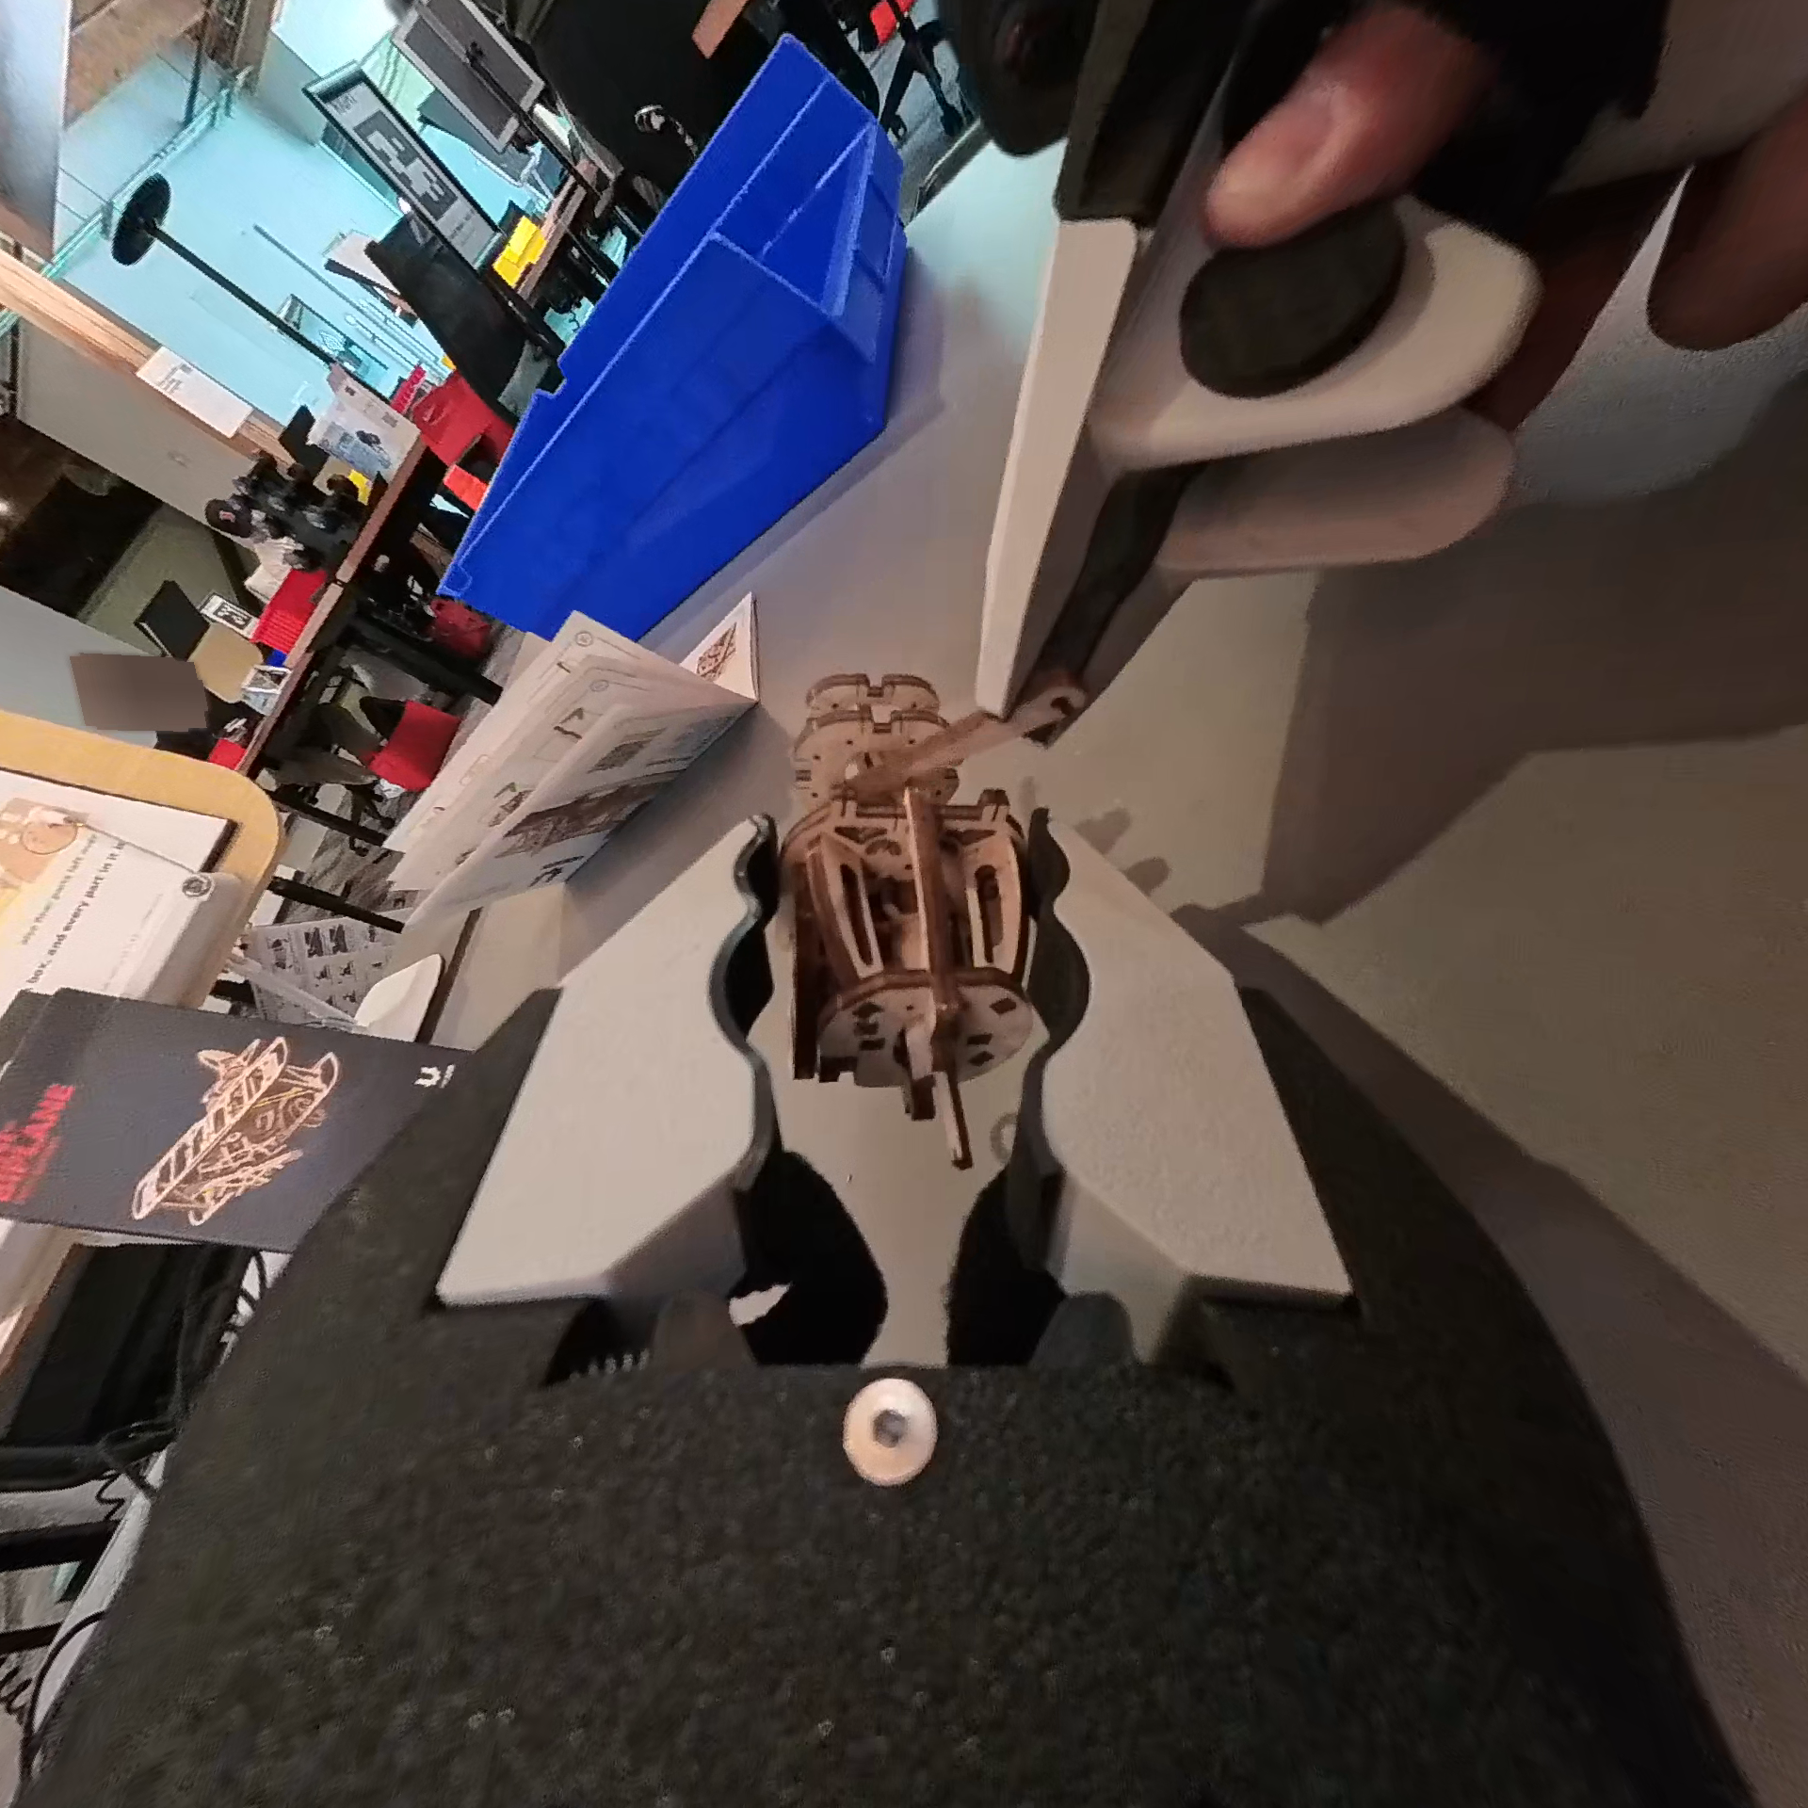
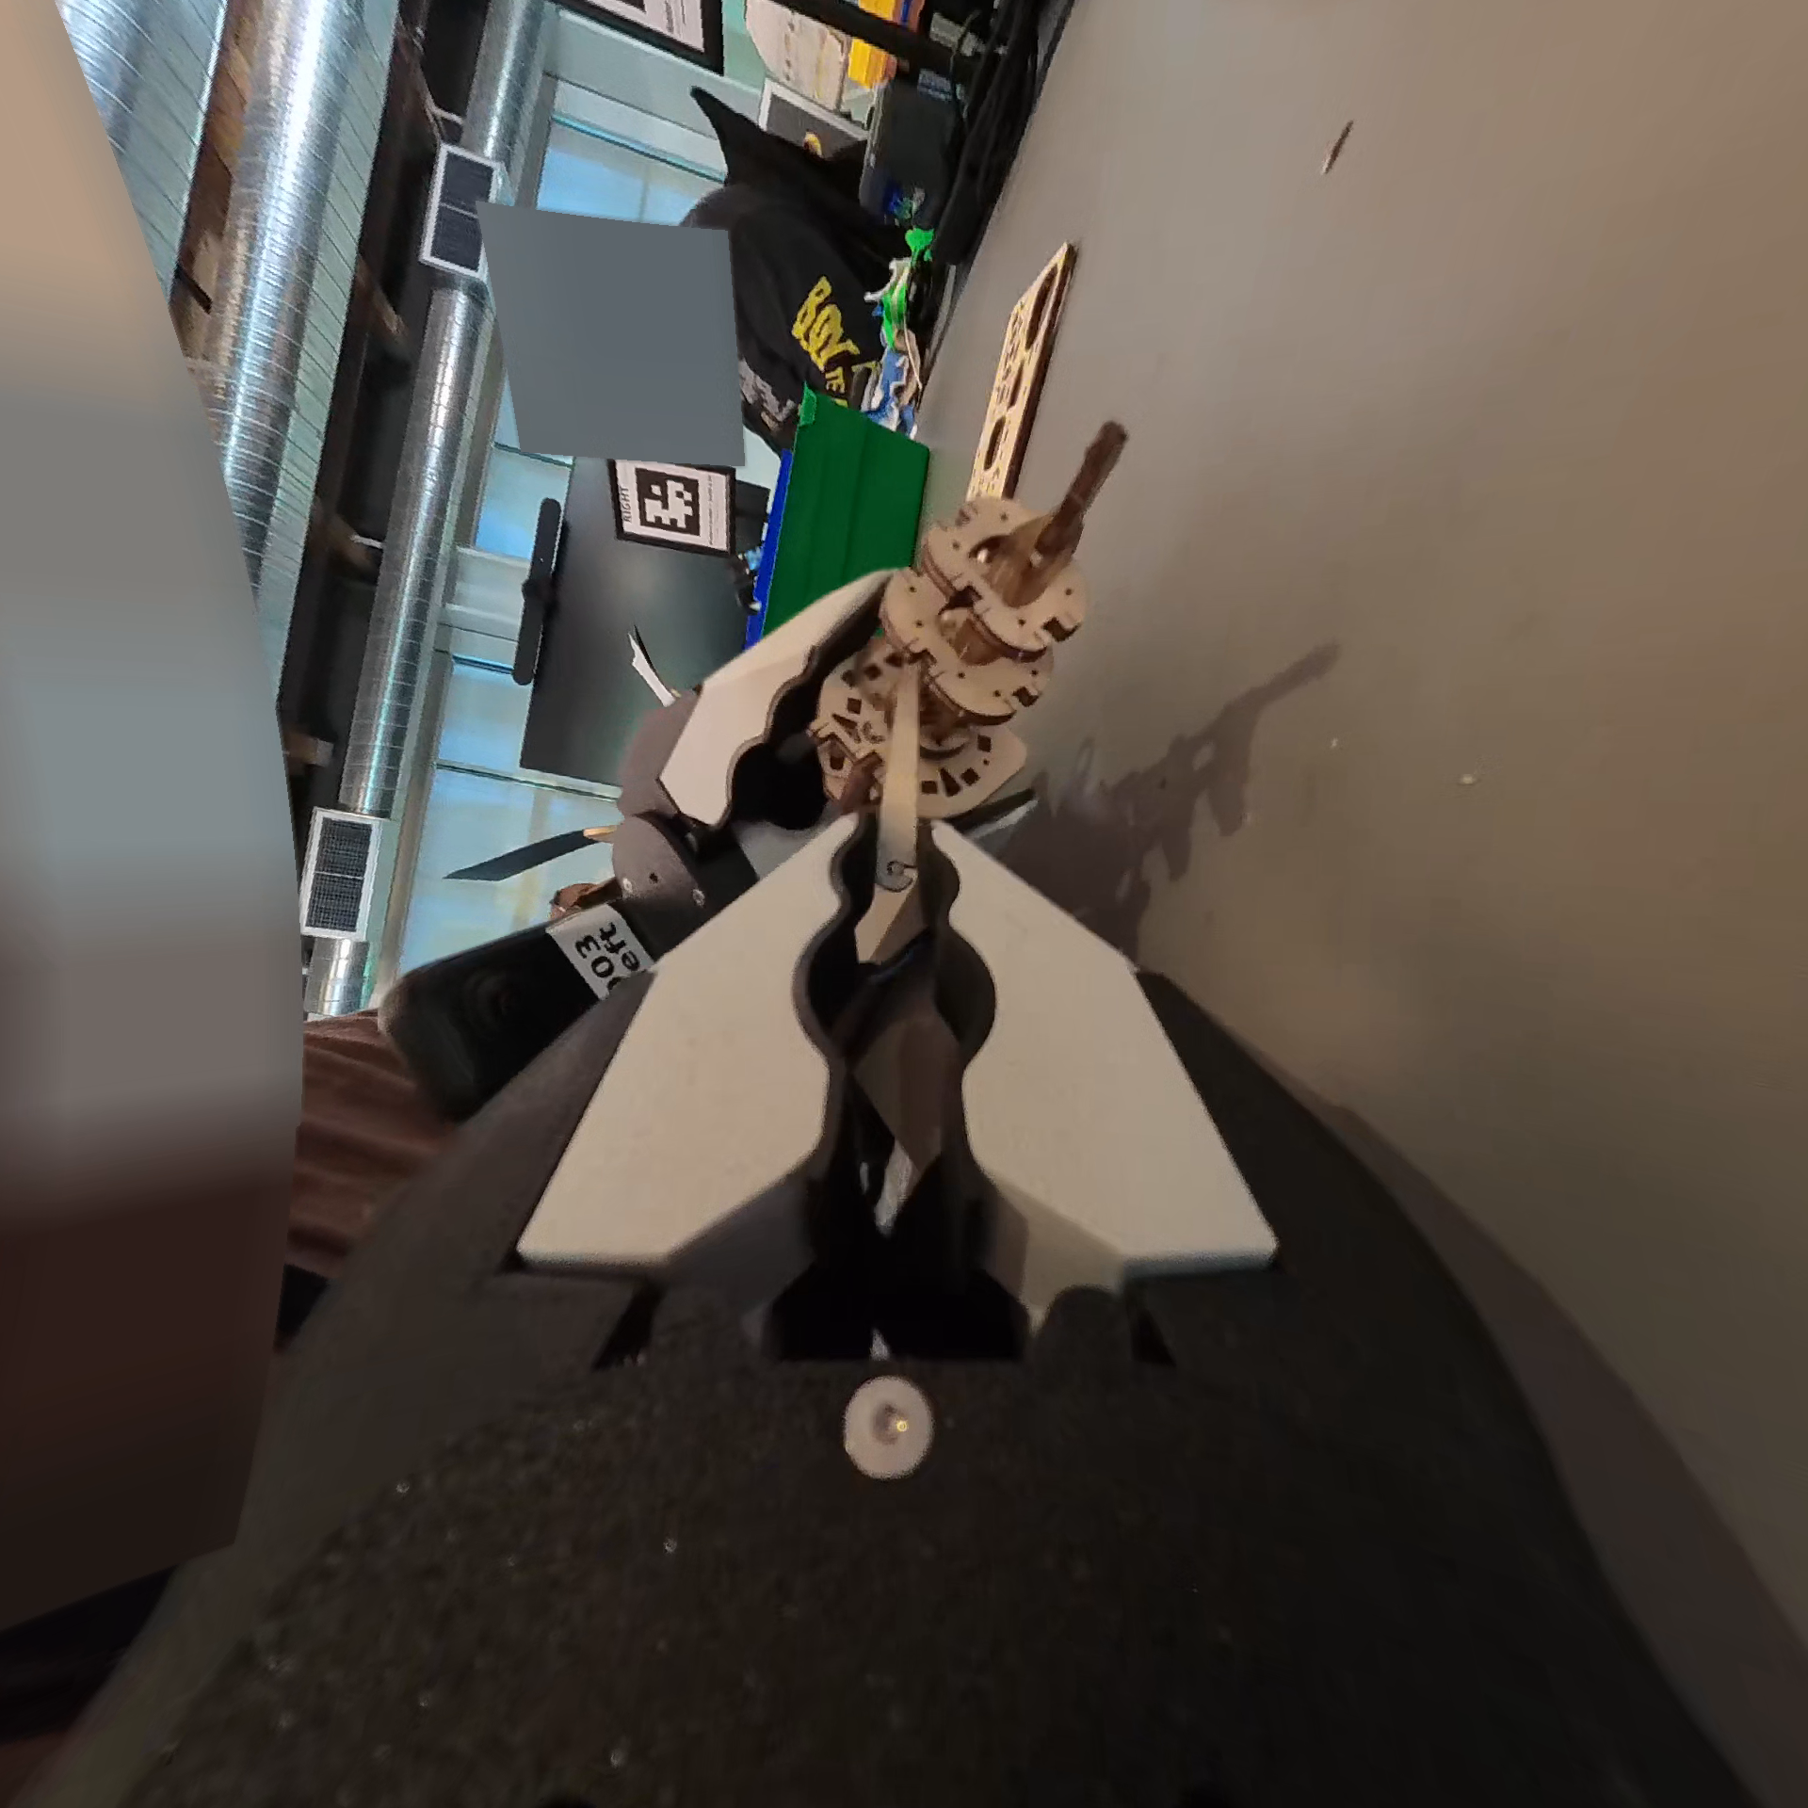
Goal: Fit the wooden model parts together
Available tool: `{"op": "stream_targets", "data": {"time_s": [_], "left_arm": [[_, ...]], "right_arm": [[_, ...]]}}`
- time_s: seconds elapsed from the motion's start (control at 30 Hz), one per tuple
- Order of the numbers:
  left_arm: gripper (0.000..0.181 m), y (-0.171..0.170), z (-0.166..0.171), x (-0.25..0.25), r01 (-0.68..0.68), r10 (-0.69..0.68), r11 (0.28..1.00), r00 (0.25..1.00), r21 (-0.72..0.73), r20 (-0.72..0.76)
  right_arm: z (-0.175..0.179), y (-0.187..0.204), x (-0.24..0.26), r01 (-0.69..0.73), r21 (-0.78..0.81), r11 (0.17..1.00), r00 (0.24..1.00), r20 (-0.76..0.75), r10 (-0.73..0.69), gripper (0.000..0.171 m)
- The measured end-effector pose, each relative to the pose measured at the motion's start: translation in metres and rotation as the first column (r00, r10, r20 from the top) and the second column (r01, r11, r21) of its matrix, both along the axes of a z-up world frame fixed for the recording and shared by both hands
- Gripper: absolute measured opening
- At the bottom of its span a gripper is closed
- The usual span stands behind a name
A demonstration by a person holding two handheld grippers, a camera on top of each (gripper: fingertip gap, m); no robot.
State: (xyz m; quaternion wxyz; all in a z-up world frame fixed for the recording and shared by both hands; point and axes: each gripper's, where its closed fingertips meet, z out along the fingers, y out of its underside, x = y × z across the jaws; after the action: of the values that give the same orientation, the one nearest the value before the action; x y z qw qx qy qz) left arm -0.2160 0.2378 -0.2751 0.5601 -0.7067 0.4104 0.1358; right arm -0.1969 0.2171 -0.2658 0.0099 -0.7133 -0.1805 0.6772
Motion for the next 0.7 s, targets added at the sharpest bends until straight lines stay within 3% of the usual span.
{"op": "stream_targets", "data": {"time_s": [0.23, 0.4, 0.7], "left_arm": [[0.049, 0.001, -0.003, -0.001, 0.0, 0.001, 0.999, 0.999, -0.035, 0.037], [0.049, 0.0, -0.003, -0.002, 0.007, -0.004, 0.999, 0.998, -0.047, 0.062], [0.049, -0.001, -0.002, -0.001, 0.02, -0.014, 0.998, 0.996, -0.063, 0.094]], "right_arm": [[0.0, -0.008, 0.002, -0.104, 0.144, 0.984, 0.995, 0.019, 0.102, 0.007], [-0.016, -0.009, 0.012, -0.279, 0.327, 0.903, 0.957, 0.171, 0.234, 0.007], [-0.013, -0.006, 0.013, -0.286, 0.454, 0.844, 0.954, 0.217, 0.206, 0.007]]}}
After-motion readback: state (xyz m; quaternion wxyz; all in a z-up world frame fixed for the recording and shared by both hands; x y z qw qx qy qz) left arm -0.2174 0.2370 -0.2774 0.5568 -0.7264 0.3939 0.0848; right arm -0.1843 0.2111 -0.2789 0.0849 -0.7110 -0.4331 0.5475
